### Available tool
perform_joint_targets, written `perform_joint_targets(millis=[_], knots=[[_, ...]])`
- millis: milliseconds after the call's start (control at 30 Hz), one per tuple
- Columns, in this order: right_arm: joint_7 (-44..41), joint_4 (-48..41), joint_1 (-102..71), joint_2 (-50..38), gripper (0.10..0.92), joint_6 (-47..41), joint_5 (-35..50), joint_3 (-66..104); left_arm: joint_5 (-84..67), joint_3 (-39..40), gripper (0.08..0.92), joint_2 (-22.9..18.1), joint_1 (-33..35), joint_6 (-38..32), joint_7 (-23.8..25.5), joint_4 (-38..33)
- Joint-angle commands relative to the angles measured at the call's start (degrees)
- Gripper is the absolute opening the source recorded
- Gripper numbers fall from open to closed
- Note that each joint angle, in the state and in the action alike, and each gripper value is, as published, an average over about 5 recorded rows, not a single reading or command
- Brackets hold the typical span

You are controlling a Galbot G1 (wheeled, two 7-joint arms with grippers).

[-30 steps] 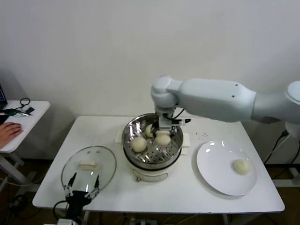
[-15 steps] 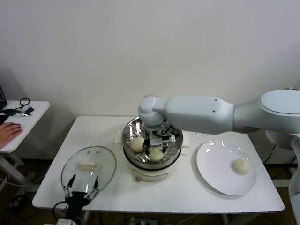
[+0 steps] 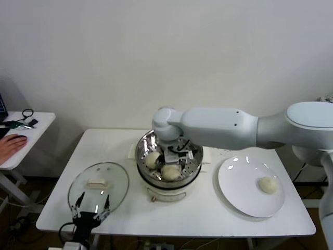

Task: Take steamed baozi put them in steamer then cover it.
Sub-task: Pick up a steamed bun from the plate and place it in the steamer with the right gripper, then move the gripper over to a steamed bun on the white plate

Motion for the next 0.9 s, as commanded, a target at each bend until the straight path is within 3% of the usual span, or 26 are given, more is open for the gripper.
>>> perform_joint_targets(millis=[33, 200, 333, 467, 633, 900], knots=[[4.51, 1.73, 6.10, -8.30, 0.823, -4.23, 2.31, -0.20, 0.01, -0.25, 0.823, 0.78, -0.10, -0.17, -0.09, 0.11], [12.58, 3.81, 15.42, -15.83, 0.823, -16.47, 13.43, -8.07, 0.64, -0.02, 0.823, 1.31, -0.35, -0.72, -0.41, -0.05], [12.25, 2.71, 18.11, -21.15, 0.823, -26.34, 24.47, -10.52, 0.66, 0.40, 0.823, 1.29, -0.53, -0.79, -0.44, 0.03], [11.80, 1.76, 16.91, -26.96, 0.823, -32.81, 30.08, -9.55, 0.58, 0.53, 0.823, 1.28, -0.67, -0.72, -0.45, -0.06], [11.11, 0.18, 14.42, -34.29, 0.823, -35.48, 30.77, -9.62, 0.49, 0.50, 0.823, 0.97, -0.52, -0.72, -0.48, -0.17], [8.41, -2.19, 2.09, -43.96, 0.823, -36.70, 23.65, -3.93, 0.66, 0.60, 0.823, 0.61, -0.17, -0.68, -0.49, -0.37]])
